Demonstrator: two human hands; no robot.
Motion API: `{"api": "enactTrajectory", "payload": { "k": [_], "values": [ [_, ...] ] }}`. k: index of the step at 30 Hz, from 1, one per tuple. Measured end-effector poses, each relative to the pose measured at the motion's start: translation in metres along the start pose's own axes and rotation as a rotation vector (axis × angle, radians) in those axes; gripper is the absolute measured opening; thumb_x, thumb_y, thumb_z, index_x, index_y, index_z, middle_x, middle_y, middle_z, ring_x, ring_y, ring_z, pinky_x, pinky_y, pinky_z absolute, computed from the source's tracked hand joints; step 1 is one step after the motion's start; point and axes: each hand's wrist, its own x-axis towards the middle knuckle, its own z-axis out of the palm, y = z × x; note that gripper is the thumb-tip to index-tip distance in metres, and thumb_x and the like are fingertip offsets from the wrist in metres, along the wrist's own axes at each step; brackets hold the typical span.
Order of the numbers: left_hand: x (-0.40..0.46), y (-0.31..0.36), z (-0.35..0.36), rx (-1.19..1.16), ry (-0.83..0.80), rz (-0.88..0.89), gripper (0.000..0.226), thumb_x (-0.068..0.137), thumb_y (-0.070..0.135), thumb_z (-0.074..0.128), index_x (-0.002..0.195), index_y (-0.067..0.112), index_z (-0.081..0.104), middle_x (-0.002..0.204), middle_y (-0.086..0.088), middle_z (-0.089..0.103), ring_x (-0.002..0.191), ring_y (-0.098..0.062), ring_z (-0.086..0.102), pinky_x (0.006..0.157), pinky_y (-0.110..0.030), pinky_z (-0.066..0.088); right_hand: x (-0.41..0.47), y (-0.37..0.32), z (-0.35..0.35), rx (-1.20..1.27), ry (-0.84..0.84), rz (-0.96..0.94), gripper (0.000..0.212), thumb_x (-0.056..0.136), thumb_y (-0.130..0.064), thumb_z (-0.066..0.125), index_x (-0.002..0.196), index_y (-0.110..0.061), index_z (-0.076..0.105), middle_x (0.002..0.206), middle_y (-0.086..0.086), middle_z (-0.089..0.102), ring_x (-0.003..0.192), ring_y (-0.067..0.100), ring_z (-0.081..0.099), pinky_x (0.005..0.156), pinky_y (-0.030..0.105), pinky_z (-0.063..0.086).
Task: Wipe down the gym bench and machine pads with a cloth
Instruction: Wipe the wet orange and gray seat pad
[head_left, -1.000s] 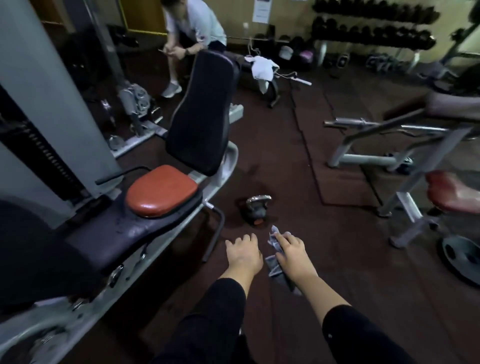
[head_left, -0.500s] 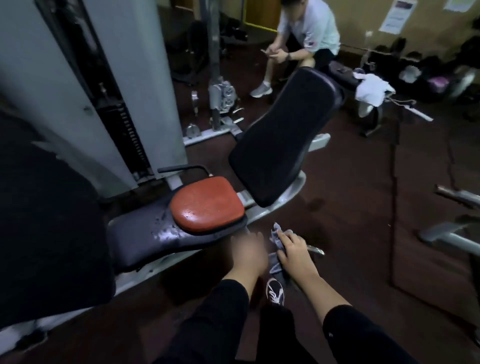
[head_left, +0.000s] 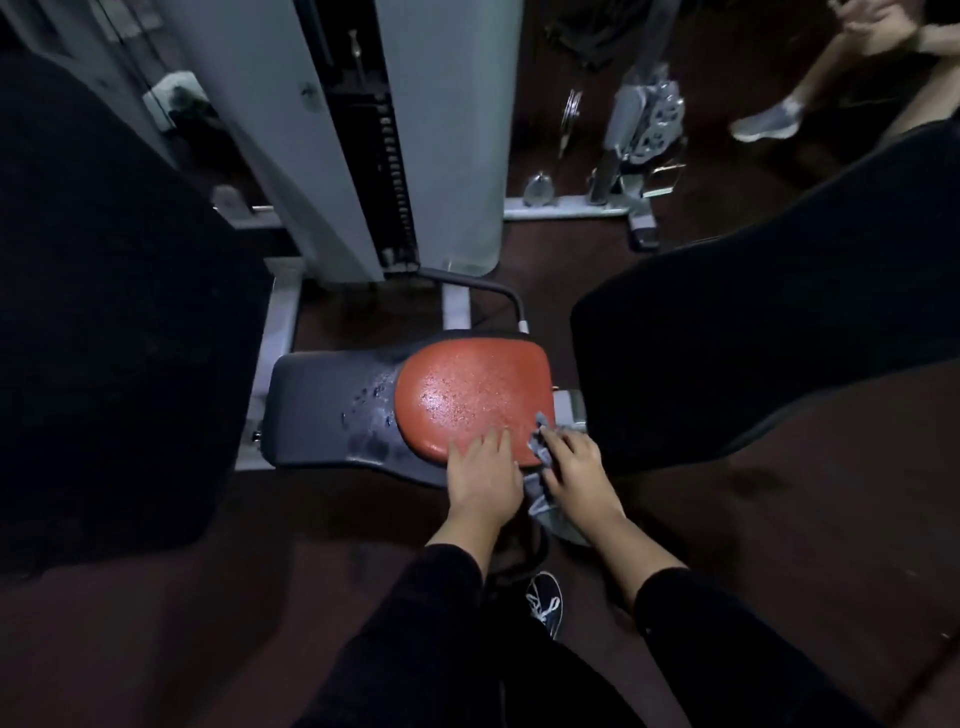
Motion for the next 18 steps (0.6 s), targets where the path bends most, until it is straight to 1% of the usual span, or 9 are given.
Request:
{"api": "enactTrajectory", "payload": {
  "k": [4,6,7,8,11,13,15,16,18],
  "values": [
    [0.055,-0.014,0.026,-0.023,-0.015,-0.037,0.057,0.101,0.032,0.033,0.153,0.016,0.016,0.161,-0.002,0.016,0.146,-0.018,0.017,0.116,-0.051,0.011,0.043,0.021,0.038,0.042,-0.040,-0.002,0.054,0.088,-0.008,0.059,0.140,-0.004,0.045,0.135,0.023,0.047,0.130,0.040,0.038,0.114,0.050,0.027],
    [0.083,-0.023,0.043,-0.008,-0.025,-0.023,0.058,0.101,0.031,0.032,0.154,0.016,0.013,0.162,-0.002,0.012,0.148,-0.017,0.013,0.117,-0.051,0.009,0.065,0.032,0.057,0.088,-0.036,0.048,0.054,0.091,-0.018,0.051,0.143,-0.006,0.041,0.140,0.021,0.043,0.134,0.038,0.033,0.116,0.045,0.024],
    [0.097,-0.028,0.052,-0.004,-0.035,-0.011,0.058,0.102,0.030,0.030,0.154,0.016,0.011,0.162,-0.002,0.011,0.148,-0.016,0.011,0.117,-0.051,0.008,0.076,0.037,0.067,0.104,-0.027,0.063,0.056,0.089,-0.022,0.049,0.142,-0.006,0.042,0.140,0.022,0.042,0.135,0.039,0.032,0.115,0.045,0.025],
    [0.109,-0.033,0.060,-0.001,-0.049,0.005,0.058,0.102,0.030,0.029,0.154,0.015,0.010,0.162,-0.002,0.010,0.148,-0.016,0.010,0.117,-0.051,0.008,0.085,0.042,0.078,0.125,-0.014,0.080,0.056,0.088,-0.021,0.050,0.141,-0.004,0.043,0.139,0.024,0.043,0.134,0.041,0.032,0.115,0.047,0.025],
    [0.145,-0.046,0.083,0.025,-0.037,0.034,0.058,0.102,0.030,0.029,0.154,0.014,0.011,0.162,-0.002,0.009,0.148,-0.016,0.010,0.119,-0.051,0.006,0.112,0.057,0.108,0.169,0.045,0.114,0.053,0.090,-0.007,0.055,0.142,-0.004,0.042,0.139,0.025,0.042,0.134,0.044,0.032,0.115,0.048,0.023],
    [0.169,-0.056,0.099,0.058,-0.041,0.052,0.058,0.102,0.032,0.029,0.154,0.015,0.010,0.163,-0.002,0.006,0.149,-0.017,0.008,0.119,-0.052,0.006,0.130,0.068,0.127,0.173,0.075,0.112,0.052,0.090,-0.007,0.055,0.141,-0.006,0.043,0.141,0.024,0.042,0.135,0.043,0.031,0.115,0.048,0.022],
    [0.192,-0.065,0.114,0.085,-0.031,0.070,0.059,0.102,0.034,0.028,0.154,0.015,0.010,0.163,-0.002,0.005,0.149,-0.017,0.005,0.119,-0.054,0.006,0.146,0.078,0.145,0.157,0.104,0.112,0.049,0.094,-0.013,0.053,0.142,-0.007,0.043,0.144,0.021,0.040,0.138,0.041,0.028,0.116,0.051,0.021],
    [0.203,-0.069,0.122,0.089,-0.024,0.076,0.059,0.102,0.034,0.028,0.154,0.016,0.009,0.163,-0.001,0.004,0.149,-0.017,0.004,0.119,-0.054,0.005,0.153,0.083,0.154,0.144,0.103,0.121,0.049,0.097,-0.018,0.051,0.143,-0.009,0.041,0.148,0.019,0.037,0.141,0.040,0.024,0.117,0.053,0.019],
    [0.222,-0.076,0.136,0.098,0.000,0.089,0.058,0.102,0.035,0.025,0.155,0.017,0.007,0.163,0.000,0.001,0.149,-0.017,-0.001,0.119,-0.054,0.004,0.163,0.093,0.171,0.087,0.047,0.165,0.052,0.101,-0.033,0.043,0.149,-0.017,0.031,0.157,0.013,0.024,0.147,0.036,0.008,0.119,0.052,0.009]
  ]
}}
